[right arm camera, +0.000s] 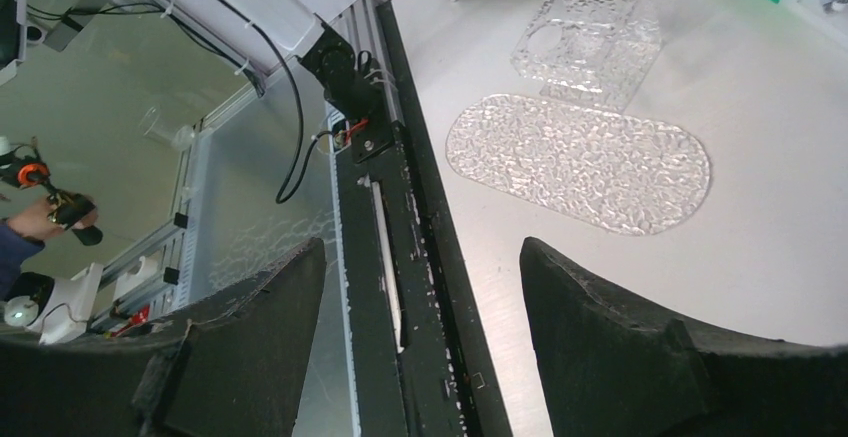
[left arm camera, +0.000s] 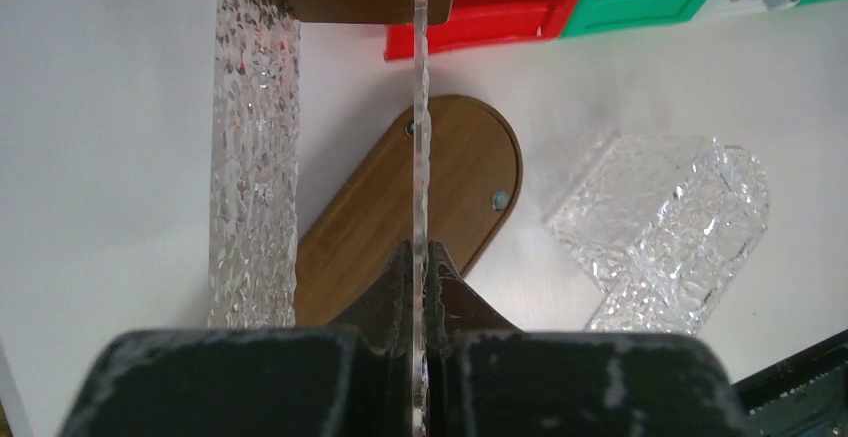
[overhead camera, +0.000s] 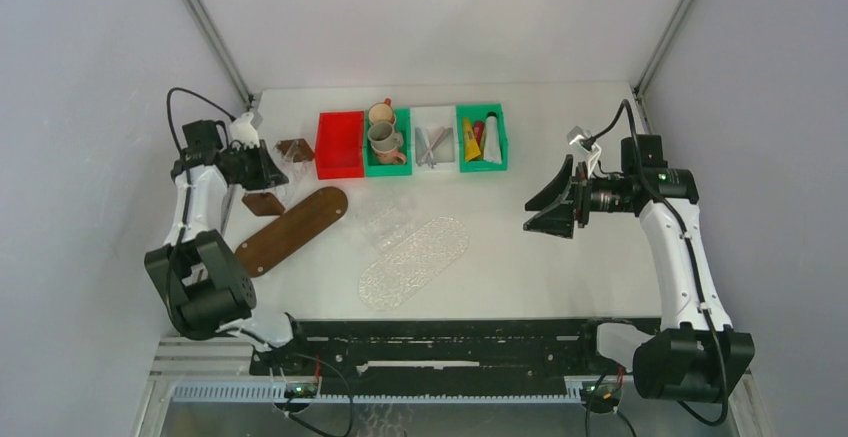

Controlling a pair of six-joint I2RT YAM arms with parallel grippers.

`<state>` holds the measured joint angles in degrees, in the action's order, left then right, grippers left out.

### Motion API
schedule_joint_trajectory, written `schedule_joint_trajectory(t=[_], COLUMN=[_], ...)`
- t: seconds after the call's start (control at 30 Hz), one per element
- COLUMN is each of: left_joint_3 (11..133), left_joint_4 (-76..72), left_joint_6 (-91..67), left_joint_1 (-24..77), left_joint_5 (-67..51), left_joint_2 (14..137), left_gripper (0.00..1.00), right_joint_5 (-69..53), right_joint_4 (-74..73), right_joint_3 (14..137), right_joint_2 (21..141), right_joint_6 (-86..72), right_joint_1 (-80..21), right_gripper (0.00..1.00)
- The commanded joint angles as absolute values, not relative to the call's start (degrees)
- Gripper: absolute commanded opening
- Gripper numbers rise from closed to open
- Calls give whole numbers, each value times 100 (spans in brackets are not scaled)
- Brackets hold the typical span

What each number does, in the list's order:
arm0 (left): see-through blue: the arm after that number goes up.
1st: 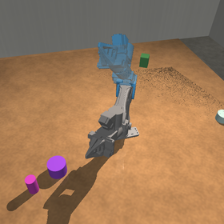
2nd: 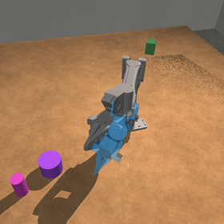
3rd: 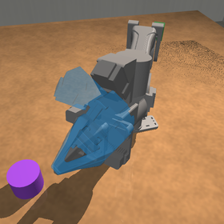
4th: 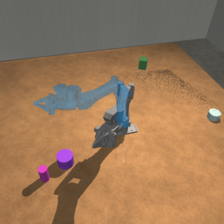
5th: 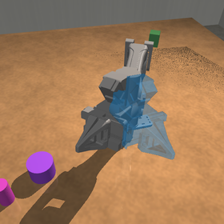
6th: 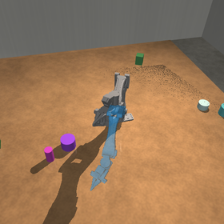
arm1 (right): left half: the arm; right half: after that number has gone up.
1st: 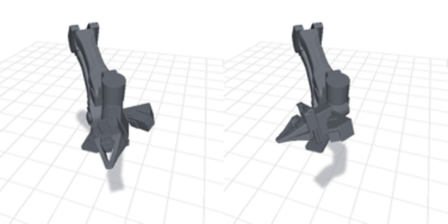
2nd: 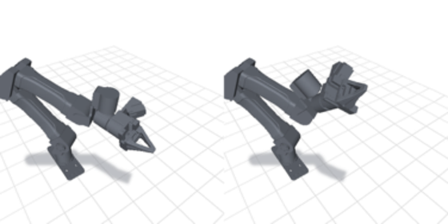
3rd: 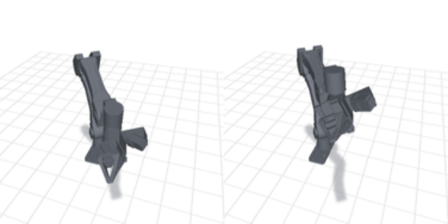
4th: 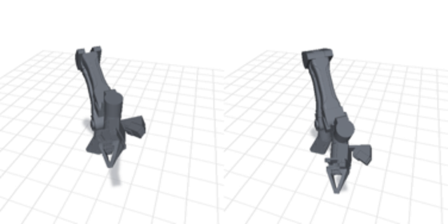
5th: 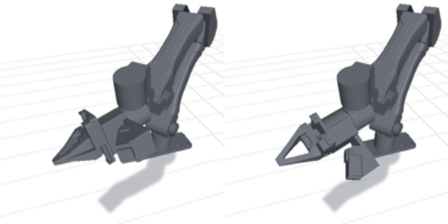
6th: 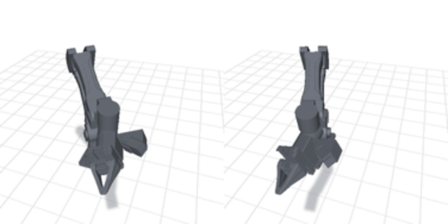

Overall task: Prepare toiletry sets of a toothbrush and toothpaste on the tray
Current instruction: Place the toothpaste holder at the center of the board.

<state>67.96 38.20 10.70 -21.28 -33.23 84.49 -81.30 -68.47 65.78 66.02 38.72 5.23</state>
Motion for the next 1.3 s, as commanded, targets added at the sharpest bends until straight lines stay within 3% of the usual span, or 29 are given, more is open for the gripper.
schedule_joint_trajectory(t=[0.0, 0.33, 0.9, 1.27], left_joint_3=[7713, 8893, 9527, 9657], left_joint_4=[3308, 4155, 5140, 5270], left_joint_6=[1485, 1532, 1914, 1939], left_joint_1=[-2384, -3192, -3445, -3441], left_joint_5=[-4081, -6276, -6274, -6451], left_joint_2=[8844, 10362, 11579, 12085], left_gripper=[0, 0, 1, 8], right_joint_5=[-8092, -7980, -7789, -7695], right_joint_4=[-6596, -6558, -6495, -6495], right_joint_3=[6540, 6539, 6539, 6539], right_joint_2=[6584, 6648, 6721, 6842], right_joint_6=[3734, 3718, 3691, 3729], right_joint_1=[334, 134, 79, 46], right_gripper=[79, 79, 78, 78])
